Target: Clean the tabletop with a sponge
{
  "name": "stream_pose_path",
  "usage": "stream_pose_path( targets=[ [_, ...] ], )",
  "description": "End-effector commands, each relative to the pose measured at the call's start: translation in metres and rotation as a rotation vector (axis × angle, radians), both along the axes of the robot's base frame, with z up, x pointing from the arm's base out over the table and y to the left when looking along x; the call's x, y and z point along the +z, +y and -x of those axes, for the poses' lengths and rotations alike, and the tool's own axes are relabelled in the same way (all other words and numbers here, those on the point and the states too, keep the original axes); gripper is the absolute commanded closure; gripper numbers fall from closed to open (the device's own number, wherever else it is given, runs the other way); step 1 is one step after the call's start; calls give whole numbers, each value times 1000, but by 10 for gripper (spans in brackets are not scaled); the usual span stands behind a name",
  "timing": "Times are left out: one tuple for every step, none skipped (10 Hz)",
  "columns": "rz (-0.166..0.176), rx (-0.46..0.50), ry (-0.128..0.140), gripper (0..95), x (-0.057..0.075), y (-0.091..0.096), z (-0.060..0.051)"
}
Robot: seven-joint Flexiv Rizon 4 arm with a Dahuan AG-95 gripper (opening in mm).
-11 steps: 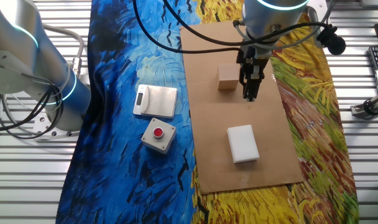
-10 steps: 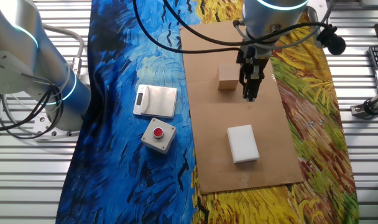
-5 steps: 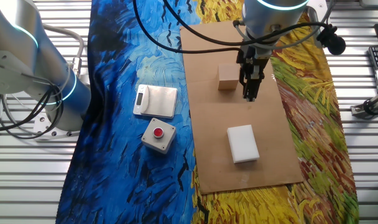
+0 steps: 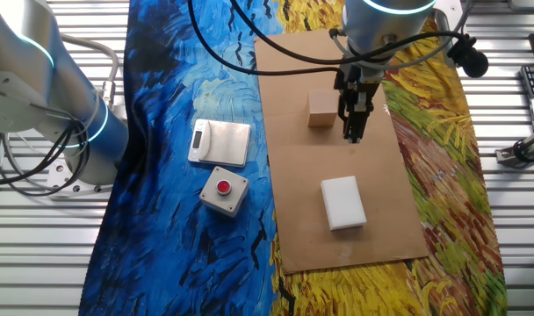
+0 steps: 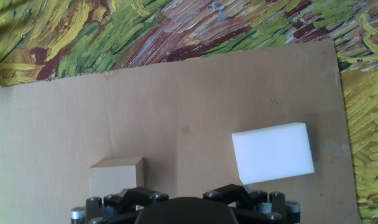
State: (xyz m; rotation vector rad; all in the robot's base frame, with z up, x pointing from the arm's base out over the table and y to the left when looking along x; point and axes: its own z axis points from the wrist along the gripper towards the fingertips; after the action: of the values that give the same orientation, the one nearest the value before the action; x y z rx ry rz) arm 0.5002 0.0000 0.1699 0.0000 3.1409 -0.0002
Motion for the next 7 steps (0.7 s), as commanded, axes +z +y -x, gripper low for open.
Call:
stream_pose_path(
  targets=[
    [0, 0, 1, 0, 0, 0, 0],
    [-3, 120, -74, 950, 1, 0, 0],
    [-5, 118, -74, 950, 1, 0, 1],
    [-4, 118, -72, 950, 2, 1, 1],
    [-2, 118, -70, 950, 3, 1, 1],
    [-2, 118, -69, 950, 3, 1, 1],
    [-1, 118, -68, 950, 3, 1, 1]
  ],
)
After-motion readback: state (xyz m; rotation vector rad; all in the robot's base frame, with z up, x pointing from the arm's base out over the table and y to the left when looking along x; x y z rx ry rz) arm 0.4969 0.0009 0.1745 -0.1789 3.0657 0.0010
